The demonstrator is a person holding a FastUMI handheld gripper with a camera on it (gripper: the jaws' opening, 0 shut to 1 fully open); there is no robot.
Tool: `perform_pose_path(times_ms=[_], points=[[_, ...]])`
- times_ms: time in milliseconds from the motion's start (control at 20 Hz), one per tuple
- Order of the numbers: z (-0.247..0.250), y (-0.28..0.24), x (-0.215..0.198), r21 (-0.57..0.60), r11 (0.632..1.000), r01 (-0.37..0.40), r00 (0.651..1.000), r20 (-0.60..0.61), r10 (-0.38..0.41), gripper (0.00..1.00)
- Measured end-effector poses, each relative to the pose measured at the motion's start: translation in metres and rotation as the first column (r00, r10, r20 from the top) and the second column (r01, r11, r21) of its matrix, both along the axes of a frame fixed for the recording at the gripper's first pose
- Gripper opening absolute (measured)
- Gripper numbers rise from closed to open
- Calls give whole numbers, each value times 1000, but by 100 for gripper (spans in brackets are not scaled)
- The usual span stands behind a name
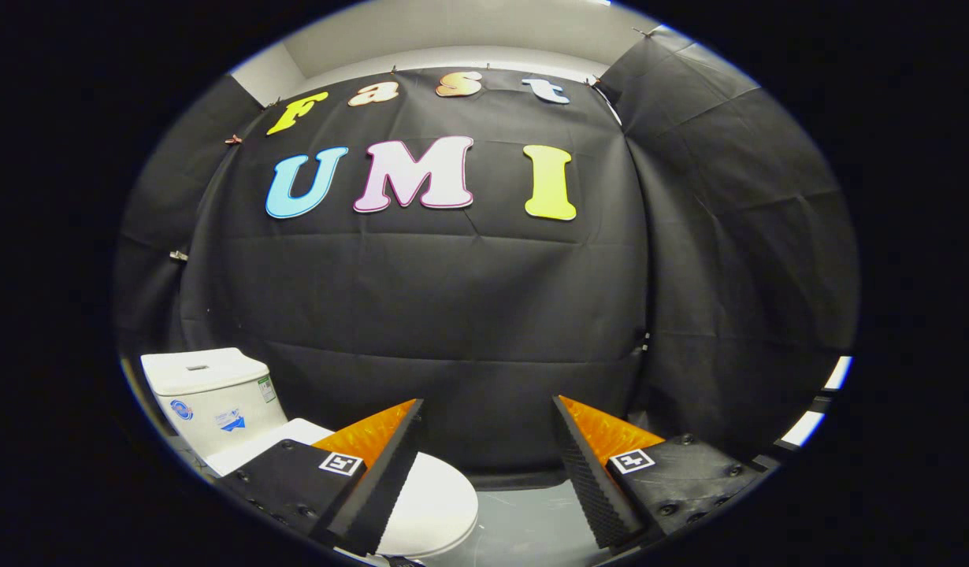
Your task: Open the toilet lid.
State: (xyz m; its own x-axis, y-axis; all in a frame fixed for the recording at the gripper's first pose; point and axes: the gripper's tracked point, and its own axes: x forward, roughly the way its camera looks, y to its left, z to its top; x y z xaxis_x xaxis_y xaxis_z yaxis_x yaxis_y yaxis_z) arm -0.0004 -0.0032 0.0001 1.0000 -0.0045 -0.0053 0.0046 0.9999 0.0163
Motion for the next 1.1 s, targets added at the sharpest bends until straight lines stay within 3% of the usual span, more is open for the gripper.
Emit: perform_pose_path(times_ms=[500, 750, 1100], points=[[-2, 2, -2, 15, 1000, 1, 1000, -15, 0, 98], [7, 15, -3, 35, 999, -29, 999, -31, 30, 98], [38, 13, -3, 88, 996, -15, 1000, 1, 15, 98]])
